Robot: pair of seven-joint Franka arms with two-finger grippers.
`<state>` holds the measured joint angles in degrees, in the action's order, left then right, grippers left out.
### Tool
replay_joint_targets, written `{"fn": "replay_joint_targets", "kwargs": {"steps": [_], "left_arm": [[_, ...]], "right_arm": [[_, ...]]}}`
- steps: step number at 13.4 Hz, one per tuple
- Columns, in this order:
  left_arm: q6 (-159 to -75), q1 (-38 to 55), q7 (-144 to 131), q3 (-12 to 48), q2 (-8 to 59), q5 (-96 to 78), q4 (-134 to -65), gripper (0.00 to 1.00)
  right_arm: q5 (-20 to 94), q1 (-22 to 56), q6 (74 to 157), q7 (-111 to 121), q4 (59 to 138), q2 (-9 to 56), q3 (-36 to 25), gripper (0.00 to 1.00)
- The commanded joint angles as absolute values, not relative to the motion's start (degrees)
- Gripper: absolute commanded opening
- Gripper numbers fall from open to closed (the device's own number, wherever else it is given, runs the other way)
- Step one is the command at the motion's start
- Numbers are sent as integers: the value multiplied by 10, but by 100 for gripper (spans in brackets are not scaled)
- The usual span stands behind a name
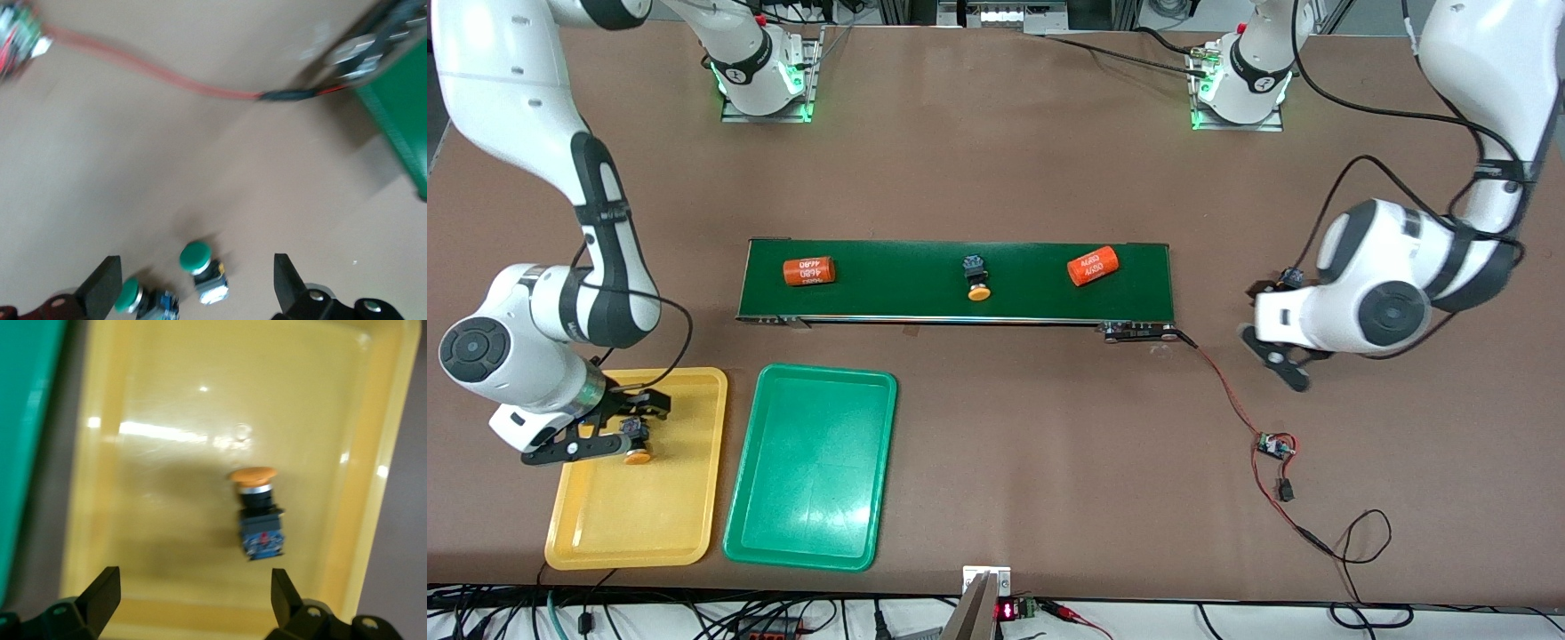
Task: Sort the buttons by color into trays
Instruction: 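Grasp a green button with the left gripper while the right grasps a yellow button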
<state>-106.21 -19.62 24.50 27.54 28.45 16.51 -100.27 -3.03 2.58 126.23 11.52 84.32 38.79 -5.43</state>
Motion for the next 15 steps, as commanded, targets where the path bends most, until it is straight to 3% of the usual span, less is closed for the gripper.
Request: {"fn": "replay_joint_targets", "kwargs": {"steps": [1,3,6,12,13,14,15], "left_arm": [[-1058,-145,200,185,256,122,-1018,100],[-1060,-110,200,127,248,97,-1047,100],[-1108,-105,200,92,231,97,-1120,100],[-1277,-106,209,82,228,96,-1271,99],[-1286,-106,210,82,234,97,-1276,92],[-1287,-106,210,82,237,97,-1276,78],[-1286,-109,211,82,238,97,-1275,53]], "right_arm": [[-11,57,1220,92,895,321,-54,100],[-1,90,1220,47,948,272,-54,100],[3,144,1174,-43,972,218,-41,100],[-3,150,1152,-229,1001,181,98,100],[-5,150,1151,-267,1005,181,123,100],[-8,151,1154,-295,1005,181,144,100],[-11,156,1156,-324,1005,181,160,100]]}}
